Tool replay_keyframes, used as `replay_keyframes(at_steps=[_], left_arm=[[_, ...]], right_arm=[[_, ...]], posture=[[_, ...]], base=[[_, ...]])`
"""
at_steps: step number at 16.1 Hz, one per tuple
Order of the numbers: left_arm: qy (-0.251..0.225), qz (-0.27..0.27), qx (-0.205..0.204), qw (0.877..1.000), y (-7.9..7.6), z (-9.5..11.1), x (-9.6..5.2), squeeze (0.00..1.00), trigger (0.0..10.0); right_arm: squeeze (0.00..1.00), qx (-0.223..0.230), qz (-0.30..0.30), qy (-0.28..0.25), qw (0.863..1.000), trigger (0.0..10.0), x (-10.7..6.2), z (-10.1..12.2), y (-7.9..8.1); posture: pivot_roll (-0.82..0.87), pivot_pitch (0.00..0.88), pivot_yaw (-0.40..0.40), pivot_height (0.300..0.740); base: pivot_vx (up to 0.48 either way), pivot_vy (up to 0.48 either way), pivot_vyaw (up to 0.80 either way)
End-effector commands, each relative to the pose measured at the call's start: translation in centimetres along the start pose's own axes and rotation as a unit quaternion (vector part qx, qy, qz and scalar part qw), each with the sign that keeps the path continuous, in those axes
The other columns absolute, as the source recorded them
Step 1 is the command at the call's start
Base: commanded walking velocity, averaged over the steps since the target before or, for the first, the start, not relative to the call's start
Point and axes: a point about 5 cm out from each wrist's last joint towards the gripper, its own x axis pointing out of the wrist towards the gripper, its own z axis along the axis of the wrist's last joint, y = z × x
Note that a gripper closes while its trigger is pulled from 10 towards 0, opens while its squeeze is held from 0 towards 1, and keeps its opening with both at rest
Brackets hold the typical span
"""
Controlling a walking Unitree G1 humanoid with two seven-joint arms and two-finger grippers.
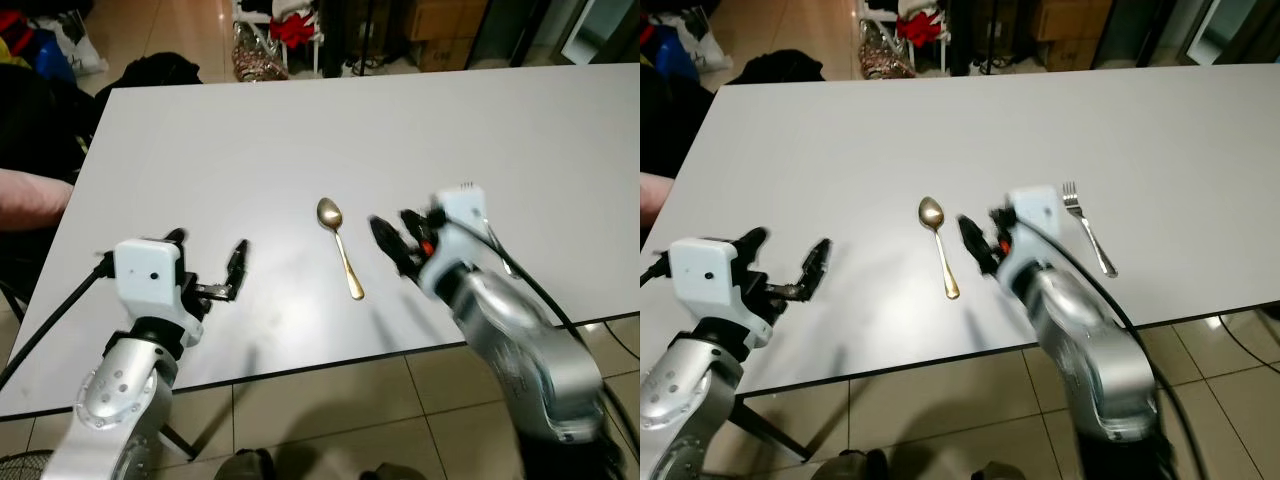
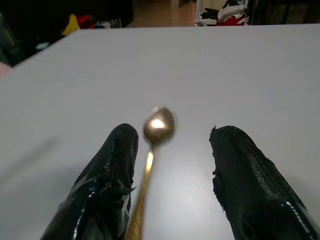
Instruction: Setting the table
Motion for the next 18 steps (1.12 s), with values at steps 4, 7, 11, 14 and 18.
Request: replay_keyframes(at_steps=[4, 7, 11, 14, 18], left_arm=[[0.030, 0.059, 0.032, 0.997, 0.7, -1.1, -0.9, 0.00, 10.0], [0.033, 0.077, 0.037, 0.996, 0.9, -1.5, -0.6, 0.00, 10.0], [0.035, 0.078, 0.044, 0.995, 0.8, -1.6, -0.7, 0.00, 10.0], [0.037, 0.079, 0.052, 0.995, 0.8, -1.6, -1.1, 0.00, 10.0], [0.038, 0.083, 0.064, 0.994, 1.0, -1.6, -1.4, 0.00, 10.0]], right_arm=[[0.00, 0.001, -0.036, 0.022, 0.999, 10.0, -1.3, -1.6, -1.8], [0.00, -0.031, -0.021, 0.011, 0.999, 10.0, -0.7, -1.5, -1.7], [0.00, -0.020, -0.012, 0.005, 1.000, 10.0, -0.1, -1.8, -1.7], [0.00, -0.010, -0.005, 0.007, 1.000, 10.0, 0.2, -1.9, -1.7], [0.00, -0.001, 0.007, 0.007, 1.000, 10.0, 0.6, -2.3, -1.4]], posture=[[-0.07, 0.022, 0.034, 0.740], [-0.06, 0.007, 0.028, 0.740], [-0.05, 0.000, 0.029, 0.740], [-0.04, 0.003, 0.027, 0.740], [-0.03, 0.009, 0.022, 0.740]], base=[[0.000, -0.480, 0.00], [0.000, -0.480, 0.13], [0.000, -0.480, 0.80], [0.000, -0.480, 0.79], [0.000, -0.480, 0.79]])
